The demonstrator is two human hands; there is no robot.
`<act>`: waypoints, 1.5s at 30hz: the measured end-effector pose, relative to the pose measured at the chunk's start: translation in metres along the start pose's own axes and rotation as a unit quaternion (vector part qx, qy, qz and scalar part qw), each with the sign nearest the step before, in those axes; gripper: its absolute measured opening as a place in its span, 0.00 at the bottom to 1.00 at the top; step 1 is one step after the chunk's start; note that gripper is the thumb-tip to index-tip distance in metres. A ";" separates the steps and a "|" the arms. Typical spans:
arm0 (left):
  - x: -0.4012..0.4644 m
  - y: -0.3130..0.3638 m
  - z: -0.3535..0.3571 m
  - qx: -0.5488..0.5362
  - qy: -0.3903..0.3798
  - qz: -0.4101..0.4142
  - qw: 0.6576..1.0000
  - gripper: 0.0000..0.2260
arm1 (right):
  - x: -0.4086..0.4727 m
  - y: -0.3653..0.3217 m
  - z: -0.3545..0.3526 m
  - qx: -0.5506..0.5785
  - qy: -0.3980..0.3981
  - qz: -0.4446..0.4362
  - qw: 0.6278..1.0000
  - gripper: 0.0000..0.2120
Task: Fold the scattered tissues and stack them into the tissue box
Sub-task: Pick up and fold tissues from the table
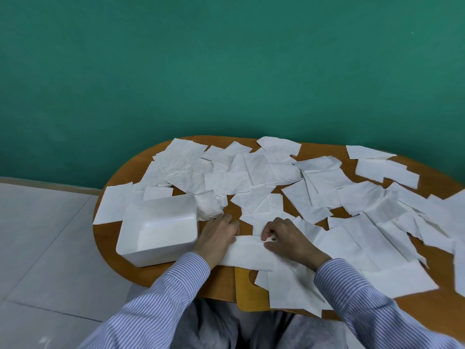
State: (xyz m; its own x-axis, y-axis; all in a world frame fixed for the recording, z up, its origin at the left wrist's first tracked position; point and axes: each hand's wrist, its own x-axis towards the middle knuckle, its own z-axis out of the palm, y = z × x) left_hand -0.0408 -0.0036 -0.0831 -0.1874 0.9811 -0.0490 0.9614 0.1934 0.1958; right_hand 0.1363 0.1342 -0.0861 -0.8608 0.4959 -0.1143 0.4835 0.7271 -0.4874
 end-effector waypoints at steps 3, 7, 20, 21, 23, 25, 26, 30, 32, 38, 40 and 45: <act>-0.005 0.004 -0.004 -0.020 0.006 -0.005 1.000 0.03 | 0.001 -0.001 -0.001 0.008 -0.006 -0.003 1.000 0.12; -0.015 0.012 -0.012 -0.080 0.038 -0.024 0.996 0.04 | -0.001 -0.004 -0.007 0.037 -0.003 -0.014 0.999 0.16; -0.051 0.026 -0.061 -0.321 0.119 -0.057 0.938 0.07 | -0.026 -0.032 -0.079 0.148 -0.017 -0.070 0.986 0.10; -0.056 0.025 -0.067 -0.324 0.125 -0.050 0.937 0.06 | -0.027 -0.037 -0.083 0.144 -0.023 -0.076 0.986 0.10; -0.064 0.022 -0.077 -0.326 0.128 -0.044 0.936 0.04 | -0.029 -0.048 -0.090 0.134 -0.035 -0.089 0.986 0.11; -0.072 0.016 -0.085 -0.323 0.125 -0.049 0.937 0.05 | -0.030 -0.062 -0.095 0.132 -0.041 -0.107 0.985 0.11; -0.076 0.012 -0.089 -0.319 0.124 -0.053 0.938 0.06 | -0.029 -0.069 -0.096 0.131 -0.040 -0.118 0.984 0.11; -0.096 -0.008 -0.104 -0.309 0.138 -0.067 0.939 0.08 | -0.016 -0.094 -0.093 0.111 -0.017 -0.140 0.984 0.11; -0.106 -0.021 -0.114 -0.292 0.149 -0.081 0.941 0.08 | -0.008 -0.110 -0.089 0.113 -0.012 -0.141 0.983 0.10; -0.135 -0.078 -0.130 -0.246 0.165 -0.153 0.943 0.09 | 0.023 -0.163 -0.065 0.149 -0.030 -0.151 0.977 0.09; -0.141 -0.095 -0.127 -0.238 0.160 -0.169 0.943 0.10 | 0.035 -0.174 -0.052 0.143 -0.038 -0.147 0.978 0.09; -0.146 -0.121 -0.113 -0.224 0.145 -0.190 0.945 0.11 | 0.058 -0.187 -0.026 0.123 -0.038 -0.136 0.982 0.09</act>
State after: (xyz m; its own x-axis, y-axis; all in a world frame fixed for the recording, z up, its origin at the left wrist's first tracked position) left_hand -0.1524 -0.1694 0.0108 -0.6115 0.7891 0.0575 0.6434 0.4537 0.6166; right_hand 0.0001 0.0392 0.0214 -0.9665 0.2564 -0.0104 0.1897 0.6863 -0.7022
